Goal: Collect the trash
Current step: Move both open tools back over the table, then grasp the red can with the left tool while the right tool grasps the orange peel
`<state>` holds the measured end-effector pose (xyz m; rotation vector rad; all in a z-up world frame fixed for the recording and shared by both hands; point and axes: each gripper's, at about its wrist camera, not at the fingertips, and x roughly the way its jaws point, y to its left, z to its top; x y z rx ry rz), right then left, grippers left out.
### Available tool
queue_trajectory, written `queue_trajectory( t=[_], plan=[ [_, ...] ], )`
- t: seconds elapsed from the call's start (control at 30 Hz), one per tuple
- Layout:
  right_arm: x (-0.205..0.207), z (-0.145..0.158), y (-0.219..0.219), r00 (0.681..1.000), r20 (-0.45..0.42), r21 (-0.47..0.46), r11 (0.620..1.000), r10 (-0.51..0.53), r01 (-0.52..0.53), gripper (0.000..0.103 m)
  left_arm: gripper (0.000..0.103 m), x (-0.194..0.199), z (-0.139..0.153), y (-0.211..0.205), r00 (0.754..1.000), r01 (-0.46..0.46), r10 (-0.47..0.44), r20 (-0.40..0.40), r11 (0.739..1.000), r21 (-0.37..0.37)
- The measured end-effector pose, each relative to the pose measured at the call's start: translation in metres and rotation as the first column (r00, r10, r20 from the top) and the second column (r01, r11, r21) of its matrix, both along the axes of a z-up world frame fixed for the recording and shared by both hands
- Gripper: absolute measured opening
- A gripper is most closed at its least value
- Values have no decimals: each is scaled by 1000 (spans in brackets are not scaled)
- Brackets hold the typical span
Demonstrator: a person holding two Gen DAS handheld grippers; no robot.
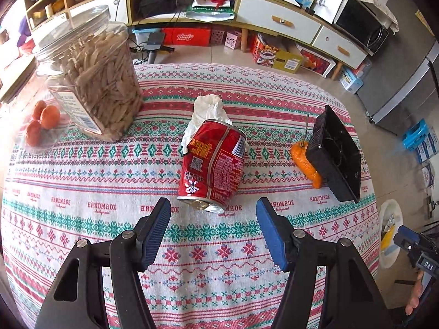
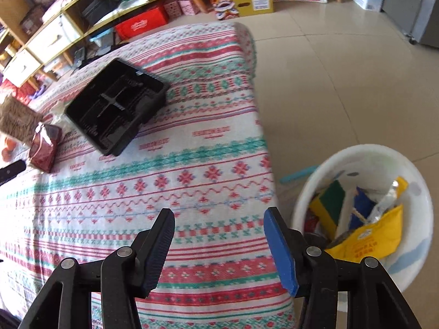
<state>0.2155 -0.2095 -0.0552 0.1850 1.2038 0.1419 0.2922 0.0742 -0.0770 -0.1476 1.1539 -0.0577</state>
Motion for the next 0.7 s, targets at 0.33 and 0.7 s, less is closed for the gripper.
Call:
queue_trajectory(
  t=[0.33,0.7],
  plan=[
    [21,-35,134,933,22,-25,933,360,-359,59,67,31,-20,-10,997,80,-80,-2,993,90],
    [67,-66,149,957,76,-103,957,279,-271,59,32,35,-27,3,998,70,-70,3,998,-8]
  ],
)
